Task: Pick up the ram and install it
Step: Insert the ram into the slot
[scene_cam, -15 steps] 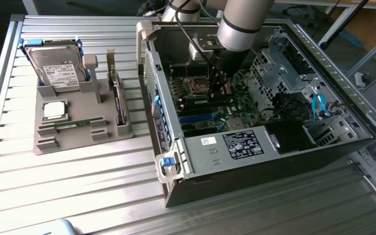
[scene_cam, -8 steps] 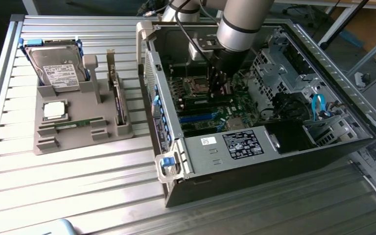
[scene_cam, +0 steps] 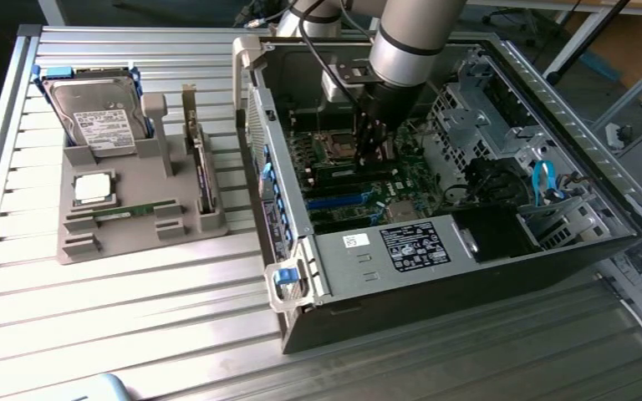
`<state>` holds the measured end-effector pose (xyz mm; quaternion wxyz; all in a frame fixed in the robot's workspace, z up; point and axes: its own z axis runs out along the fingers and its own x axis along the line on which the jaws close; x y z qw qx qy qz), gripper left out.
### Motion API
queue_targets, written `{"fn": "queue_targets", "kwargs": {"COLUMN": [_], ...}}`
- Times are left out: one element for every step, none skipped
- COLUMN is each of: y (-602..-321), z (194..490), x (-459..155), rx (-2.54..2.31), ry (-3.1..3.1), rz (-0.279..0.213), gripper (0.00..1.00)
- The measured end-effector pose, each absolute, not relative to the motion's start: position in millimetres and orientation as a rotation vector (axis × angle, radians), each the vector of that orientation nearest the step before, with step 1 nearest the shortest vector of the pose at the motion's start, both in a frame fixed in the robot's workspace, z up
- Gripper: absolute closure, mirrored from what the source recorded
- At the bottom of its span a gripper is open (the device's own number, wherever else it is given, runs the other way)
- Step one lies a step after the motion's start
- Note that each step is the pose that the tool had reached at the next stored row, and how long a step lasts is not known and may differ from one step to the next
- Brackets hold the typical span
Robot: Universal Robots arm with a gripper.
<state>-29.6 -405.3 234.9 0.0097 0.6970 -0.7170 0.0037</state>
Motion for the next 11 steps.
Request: {"fn": "queue_targets", "kwargs": {"y": [-405.3, -405.4, -405.5, -405.7, -405.9, -406.0, -406.1, -406.2, -406.2, -406.2, -406.2], "z": [234.9, 234.9, 234.9, 234.9, 234.9, 234.8, 234.8, 234.7, 234.6, 234.4, 234.2], "x": [-29.6, -29.6, -29.7, -29.7, -29.6, -29.6, -29.6, -29.6, -29.6, -29.6, -29.5], "rx": [2.176, 2.176, 2.176, 2.176, 2.176, 2.176, 2.176, 2.176, 2.176, 2.176, 2.176], "ry": [-2.239, -2.239, -2.239, -2.239, -2.239, -2.239, -2.239, -2.239, -2.239, -2.239, -2.239], "rz": [0.012, 0.012, 0.012, 0.012, 0.012, 0.012, 0.012, 0.012, 0.012, 0.012, 0.012], "gripper": [0.86, 0.86, 0.86, 0.86, 0.86, 0.86, 0.86, 0.86, 0.86, 0.86, 0.86]}}
